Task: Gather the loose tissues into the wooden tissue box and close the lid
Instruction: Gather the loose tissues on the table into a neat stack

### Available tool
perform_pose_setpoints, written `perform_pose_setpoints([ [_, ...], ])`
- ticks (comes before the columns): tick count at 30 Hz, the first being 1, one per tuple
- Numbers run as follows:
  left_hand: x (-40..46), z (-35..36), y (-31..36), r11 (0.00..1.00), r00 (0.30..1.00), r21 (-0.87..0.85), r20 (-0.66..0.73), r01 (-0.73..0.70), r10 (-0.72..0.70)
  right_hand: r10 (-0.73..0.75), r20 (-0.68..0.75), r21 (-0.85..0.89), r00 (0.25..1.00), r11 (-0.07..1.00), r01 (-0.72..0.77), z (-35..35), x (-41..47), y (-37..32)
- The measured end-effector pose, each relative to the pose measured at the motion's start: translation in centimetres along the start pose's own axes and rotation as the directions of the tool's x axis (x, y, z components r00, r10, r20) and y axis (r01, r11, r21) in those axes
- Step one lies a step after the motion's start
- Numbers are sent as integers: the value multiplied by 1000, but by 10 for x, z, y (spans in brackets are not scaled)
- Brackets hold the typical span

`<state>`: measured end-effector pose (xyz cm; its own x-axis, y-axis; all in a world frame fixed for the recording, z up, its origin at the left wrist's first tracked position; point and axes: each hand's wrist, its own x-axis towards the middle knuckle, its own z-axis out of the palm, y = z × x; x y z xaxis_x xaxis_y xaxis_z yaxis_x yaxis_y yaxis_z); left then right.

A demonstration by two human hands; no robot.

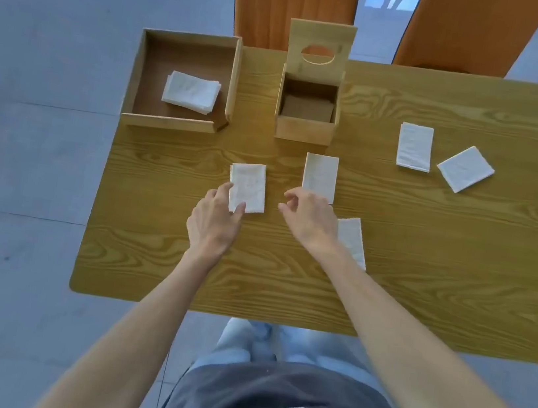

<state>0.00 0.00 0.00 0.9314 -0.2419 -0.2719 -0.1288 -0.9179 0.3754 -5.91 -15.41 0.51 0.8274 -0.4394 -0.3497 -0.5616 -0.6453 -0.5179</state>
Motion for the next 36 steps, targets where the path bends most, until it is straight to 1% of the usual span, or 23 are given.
perform_pose_setpoints([
  [2,10,1,-3,993,998,-106,10,61,-60,32,21,33,999,999,-33,8,9,-7],
  [4,16,2,-4,964,990,-230,66,136,-124,87,66,52,994,995,-91,16,13,-16],
  [5,20,4,-5,924,978,-322,118,204,-174,120,88,70,989,989,-127,21,17,-18],
  [6,23,5,-5,862,956,-416,181,289,-233,153,107,94,982,982,-163,24,19,-21],
  [8,30,6,-8,713,904,-555,268,428,-333,205,122,159,971,962,-223,29,25,-23],
  [9,33,8,-9,658,884,-591,294,466,-363,235,131,192,963,947,-257,32,28,-23],
  [10,36,8,-11,623,872,-612,311,487,-377,263,142,230,954,929,-290,34,30,-24],
  [13,39,11,-12,565,855,-642,363,518,-372,325,178,342,929,865,-369,39,36,-26],
  [15,41,13,-12,549,844,-641,388,536,-371,339,192,362,921,848,-388,41,38,-27],
  [18,40,17,-12,537,832,-635,431,555,-349,338,190,353,922,852,-386,41,39,-26],
  [21,38,21,-13,549,821,-612,452,569,-348,326,175,299,929,881,-366,40,36,-23],
  [24,35,25,-13,574,823,-594,463,563,-328,312,130,258,941,906,-336,44,30,-20],
  [27,29,30,-13,588,825,-588,479,555,-299,312,122,332,942,882,-335,45,24,-17],
  [32,20,32,-10,602,827,-592,512,535,-232,317,145,517,937,783,-345,37,9,-5],
  [34,16,31,-4,626,827,-585,530,516,-186,327,162,538,931,762,-361,32,3,4],
  [36,12,31,4,658,823,-574,553,487,-127,314,180,532,932,766,-361,25,-3,16],
])
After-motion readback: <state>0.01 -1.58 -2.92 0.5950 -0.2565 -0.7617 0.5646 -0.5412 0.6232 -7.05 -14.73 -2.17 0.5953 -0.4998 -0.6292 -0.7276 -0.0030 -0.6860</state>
